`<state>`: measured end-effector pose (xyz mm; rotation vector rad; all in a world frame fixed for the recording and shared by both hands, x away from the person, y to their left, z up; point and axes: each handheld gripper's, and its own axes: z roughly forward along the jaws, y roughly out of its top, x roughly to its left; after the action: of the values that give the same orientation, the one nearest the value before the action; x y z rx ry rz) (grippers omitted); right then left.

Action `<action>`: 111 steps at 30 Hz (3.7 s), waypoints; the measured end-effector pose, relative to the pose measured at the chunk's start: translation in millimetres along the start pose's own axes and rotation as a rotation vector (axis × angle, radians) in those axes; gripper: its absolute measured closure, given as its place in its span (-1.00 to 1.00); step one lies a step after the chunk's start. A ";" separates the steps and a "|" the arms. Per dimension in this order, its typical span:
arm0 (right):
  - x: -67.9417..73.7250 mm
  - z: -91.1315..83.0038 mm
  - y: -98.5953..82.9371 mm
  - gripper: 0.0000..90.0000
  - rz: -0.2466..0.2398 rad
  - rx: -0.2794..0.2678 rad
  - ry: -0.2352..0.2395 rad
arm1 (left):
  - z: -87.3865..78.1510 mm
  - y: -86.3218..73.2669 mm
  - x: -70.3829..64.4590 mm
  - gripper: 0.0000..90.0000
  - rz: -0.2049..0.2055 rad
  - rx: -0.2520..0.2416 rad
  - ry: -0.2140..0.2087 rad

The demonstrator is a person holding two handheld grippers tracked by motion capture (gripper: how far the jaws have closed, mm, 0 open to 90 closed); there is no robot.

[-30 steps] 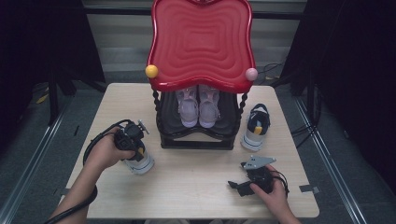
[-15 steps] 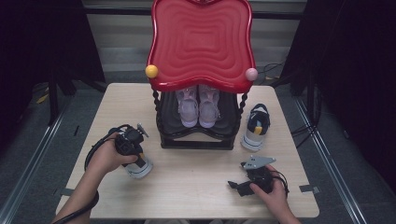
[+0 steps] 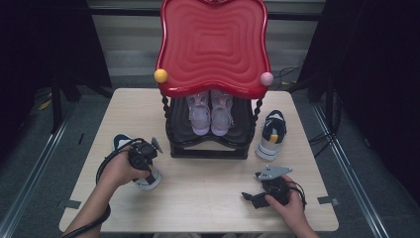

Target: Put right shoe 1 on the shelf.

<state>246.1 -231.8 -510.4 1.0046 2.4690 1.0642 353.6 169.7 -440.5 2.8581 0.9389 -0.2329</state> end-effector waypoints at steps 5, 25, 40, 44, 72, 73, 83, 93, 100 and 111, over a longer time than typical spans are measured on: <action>0.0 0.0 0.0 -0.77 0.000 0.000 0.000 | 0.2 0.7 -5.9 0.63 0.038 0.017 0.019; 0.1 0.1 0.0 -0.77 0.000 -0.001 0.000 | -2.1 -14.6 -16.3 0.55 0.087 -0.003 -0.037; 0.0 0.1 0.0 -0.77 0.000 -0.001 0.000 | -6.7 -9.1 -15.4 0.31 -0.001 -0.076 0.017; 0.1 0.1 0.0 -0.77 0.001 -0.001 0.000 | -2.1 -9.7 -15.1 0.37 -0.027 -0.089 -0.009; 0.1 0.1 0.0 -0.77 0.001 0.000 0.000 | -0.6 -16.6 -20.1 0.48 0.029 -0.068 -0.028; 0.0 0.1 0.0 -0.77 0.000 -0.001 0.000 | -0.8 -16.7 -20.0 0.49 0.041 -0.062 -0.023; 0.1 0.1 0.0 -0.77 0.001 -0.001 0.000 | -8.9 -21.0 -26.1 0.62 0.129 -0.073 -0.002; 0.1 0.1 0.0 -0.77 0.001 -0.001 0.000 | -31.4 -18.7 -34.7 0.63 0.182 -0.058 0.016; 0.1 0.1 0.0 -0.77 0.001 0.000 0.000 | -47.7 -15.6 -39.6 0.63 0.191 -0.051 0.016; 0.0 0.2 0.1 -0.77 0.000 -0.003 -0.001 | -81.2 -12.6 -43.1 0.63 0.220 -0.024 0.025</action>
<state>246.3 -231.6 -510.5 1.0045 2.4654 1.0675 320.5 168.2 -353.8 2.9170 0.6185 -0.1632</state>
